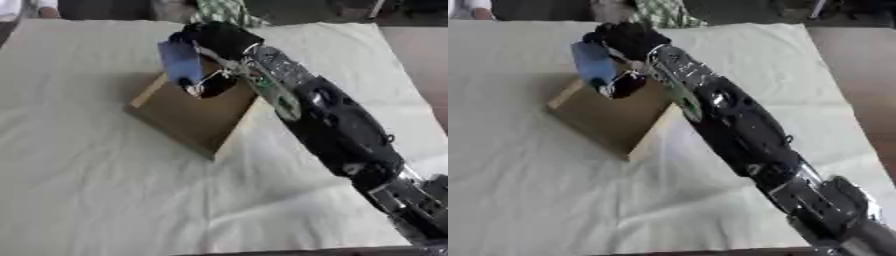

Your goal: Pick up objects on the table and place them in the box.

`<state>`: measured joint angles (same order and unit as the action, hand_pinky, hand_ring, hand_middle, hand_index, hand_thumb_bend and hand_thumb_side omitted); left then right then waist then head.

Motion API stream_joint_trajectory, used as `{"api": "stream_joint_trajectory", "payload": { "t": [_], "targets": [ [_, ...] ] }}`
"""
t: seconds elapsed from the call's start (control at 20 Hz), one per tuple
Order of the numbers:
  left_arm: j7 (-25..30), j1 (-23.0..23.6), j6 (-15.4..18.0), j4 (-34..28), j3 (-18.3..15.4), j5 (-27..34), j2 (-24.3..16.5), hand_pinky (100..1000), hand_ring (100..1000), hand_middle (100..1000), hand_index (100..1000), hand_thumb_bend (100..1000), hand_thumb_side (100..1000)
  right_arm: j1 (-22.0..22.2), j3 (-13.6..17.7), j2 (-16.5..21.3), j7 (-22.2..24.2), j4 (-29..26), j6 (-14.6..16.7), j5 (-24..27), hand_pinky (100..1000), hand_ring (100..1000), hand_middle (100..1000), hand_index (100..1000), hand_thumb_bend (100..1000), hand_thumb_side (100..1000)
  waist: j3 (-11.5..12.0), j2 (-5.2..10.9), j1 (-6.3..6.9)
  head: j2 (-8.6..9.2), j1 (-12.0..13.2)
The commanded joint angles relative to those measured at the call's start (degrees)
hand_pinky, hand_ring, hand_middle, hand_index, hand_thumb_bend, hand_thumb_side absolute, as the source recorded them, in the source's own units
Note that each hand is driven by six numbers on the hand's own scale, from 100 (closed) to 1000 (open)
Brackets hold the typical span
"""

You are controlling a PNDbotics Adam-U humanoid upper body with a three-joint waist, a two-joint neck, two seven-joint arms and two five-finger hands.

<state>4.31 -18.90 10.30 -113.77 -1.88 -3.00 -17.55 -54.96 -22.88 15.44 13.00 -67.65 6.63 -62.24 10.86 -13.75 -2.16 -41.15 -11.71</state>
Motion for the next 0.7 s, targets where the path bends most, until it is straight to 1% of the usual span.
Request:
{"api": "stream_joint_trajectory", "payload": {
  "t": [0.05,0.5,0.7],
  "targets": [
    [0.2,-0.8,0.0,-0.8,-0.1,0.3,-0.5,619,751,559,660,286,691,-0.8,0.8,-0.1,-1.7,1.2,0.3,-2.2,408,456,594,672,100,436,0.1,0.80,0.29,0.53,-0.1],
    [0.3,-0.6,-0.2,-0.8,0.0,0.3,-0.2,619,752,558,659,283,696,0.4,1.5,-0.7,-4.2,4.9,1.1,-4.5,410,459,596,672,100,463,-0.2,0.47,0.54,0.82,0.0],
    [0.5,-0.6,-0.2,-0.8,0.1,0.3,-0.1,619,753,558,659,281,699,0.5,1.8,-1.0,-5.1,6.3,1.5,-5.0,431,476,613,682,100,483,-0.3,0.34,0.69,0.93,0.0]
  ]
}}
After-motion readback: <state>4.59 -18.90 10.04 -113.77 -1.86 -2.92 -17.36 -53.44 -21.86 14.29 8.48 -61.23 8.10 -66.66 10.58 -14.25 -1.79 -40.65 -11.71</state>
